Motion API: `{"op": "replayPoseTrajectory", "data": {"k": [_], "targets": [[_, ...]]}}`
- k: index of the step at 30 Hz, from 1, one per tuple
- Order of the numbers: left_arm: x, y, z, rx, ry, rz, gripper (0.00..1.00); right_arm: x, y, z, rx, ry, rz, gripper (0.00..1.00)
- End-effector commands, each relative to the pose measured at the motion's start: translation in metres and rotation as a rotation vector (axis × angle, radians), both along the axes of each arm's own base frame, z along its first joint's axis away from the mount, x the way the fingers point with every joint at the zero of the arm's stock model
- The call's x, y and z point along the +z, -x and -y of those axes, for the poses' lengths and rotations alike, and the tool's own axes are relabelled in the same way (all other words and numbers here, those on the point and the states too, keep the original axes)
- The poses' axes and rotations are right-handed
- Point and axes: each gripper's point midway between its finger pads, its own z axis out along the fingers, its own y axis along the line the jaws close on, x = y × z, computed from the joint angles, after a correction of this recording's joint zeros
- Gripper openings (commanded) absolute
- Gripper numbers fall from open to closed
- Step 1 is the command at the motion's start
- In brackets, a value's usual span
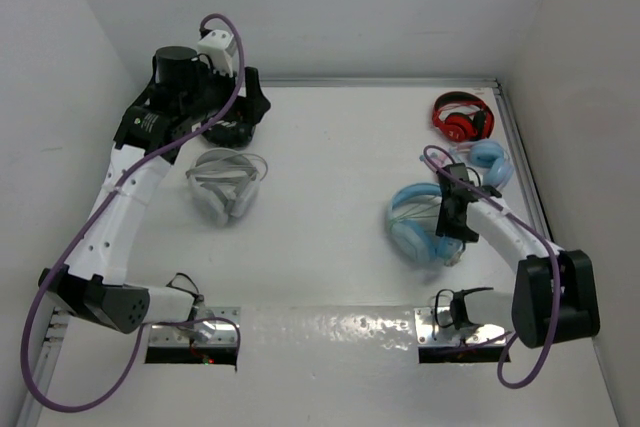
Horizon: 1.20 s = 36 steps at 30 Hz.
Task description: Wrap the headphones
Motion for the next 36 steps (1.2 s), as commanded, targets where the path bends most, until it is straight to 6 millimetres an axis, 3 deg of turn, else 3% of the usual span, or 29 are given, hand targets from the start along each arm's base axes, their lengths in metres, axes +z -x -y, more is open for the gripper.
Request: {"op": "replayPoseTrajectory", "data": {"k": [1,5,7,8,13,18,22,26,36], "targets": [[0.022,0.005,0.002,-0.006,0.042,0.07,0.83,0.0,-0.015,0.016,-0.085,0.086,0.083,0.13],[0.019,0.005,0.001,-0.004,0.042,0.063,0.83,-0.002,-0.015,0.024,-0.108,0.127,0.101,0.4],[0.017,0.005,0.002,-0.006,0.04,0.057,0.83,-0.001,-0.017,0.024,-0.107,0.127,0.113,0.41],[0.017,0.005,0.001,-0.005,0.038,0.056,0.83,0.0,-0.02,0.022,-0.09,0.12,0.119,0.39],[0.015,0.004,0.0,-0.001,0.025,0.055,0.83,0.012,-0.037,0.016,-0.052,0.085,0.213,0.0],[0.013,0.002,-0.001,0.002,0.02,0.053,0.83,0.029,-0.053,0.0,0.04,0.003,0.3,0.0],[0.012,0.002,0.001,-0.006,0.024,0.052,0.83,0.062,-0.067,-0.009,0.109,-0.033,0.446,0.0],[0.009,0.0,0.001,-0.007,0.023,0.048,0.83,0.078,-0.072,-0.024,0.184,-0.095,0.499,0.0],[0.009,0.001,0.001,-0.009,0.02,0.049,0.83,0.073,-0.074,-0.061,0.371,-0.248,0.436,0.0]]}}
